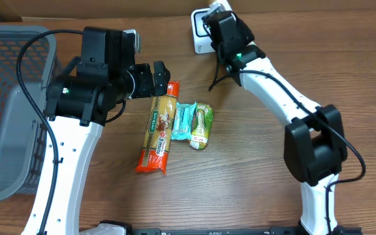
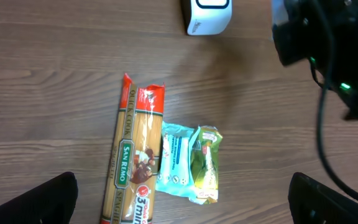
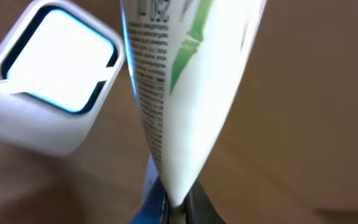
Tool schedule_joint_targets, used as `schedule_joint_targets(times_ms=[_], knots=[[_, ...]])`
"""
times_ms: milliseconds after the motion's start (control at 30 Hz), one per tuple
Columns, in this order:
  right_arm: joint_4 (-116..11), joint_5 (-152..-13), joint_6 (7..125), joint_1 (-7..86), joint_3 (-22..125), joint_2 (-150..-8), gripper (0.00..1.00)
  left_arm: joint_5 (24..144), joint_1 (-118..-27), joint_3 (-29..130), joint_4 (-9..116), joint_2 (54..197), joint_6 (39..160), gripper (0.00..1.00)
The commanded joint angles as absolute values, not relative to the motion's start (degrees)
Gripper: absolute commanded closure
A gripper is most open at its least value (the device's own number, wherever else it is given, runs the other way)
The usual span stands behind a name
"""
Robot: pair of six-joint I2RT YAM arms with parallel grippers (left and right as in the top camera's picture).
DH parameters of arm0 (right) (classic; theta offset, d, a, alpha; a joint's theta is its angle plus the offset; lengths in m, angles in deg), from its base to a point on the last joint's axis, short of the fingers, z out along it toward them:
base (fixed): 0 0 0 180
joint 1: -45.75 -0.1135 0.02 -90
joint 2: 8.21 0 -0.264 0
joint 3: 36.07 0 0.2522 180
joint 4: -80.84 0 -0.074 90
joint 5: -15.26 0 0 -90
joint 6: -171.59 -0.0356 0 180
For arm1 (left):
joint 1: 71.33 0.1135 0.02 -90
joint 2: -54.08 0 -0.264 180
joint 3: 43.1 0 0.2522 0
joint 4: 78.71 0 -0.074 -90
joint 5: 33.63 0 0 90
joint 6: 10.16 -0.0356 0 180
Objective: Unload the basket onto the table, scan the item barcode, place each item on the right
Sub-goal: 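Hold the tube over the white barcode scanner with the right gripper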
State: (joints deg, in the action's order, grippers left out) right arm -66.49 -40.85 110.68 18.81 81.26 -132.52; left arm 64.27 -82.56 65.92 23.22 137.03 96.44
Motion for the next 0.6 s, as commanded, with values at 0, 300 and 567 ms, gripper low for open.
schedule_joint_targets(times_ms=[0, 300, 567], knots=[[-77.6, -32.0, 126.8, 17.0, 82.7, -136.1, 0.96, 64.8, -82.6, 66.1, 23.4, 137.2, 96.6, 0.01], [-90.6, -26.8, 142.1, 16.0, 82.7, -143.9, 0.96, 64.8, -82.6, 66.1, 23.4, 137.2, 96.6, 0.00], [-92.4, -22.8, 142.1, 15.9, 82.7, -144.4, 0.96, 64.8, -82.6, 66.1, 23.4, 137.2, 96.6, 0.00]])
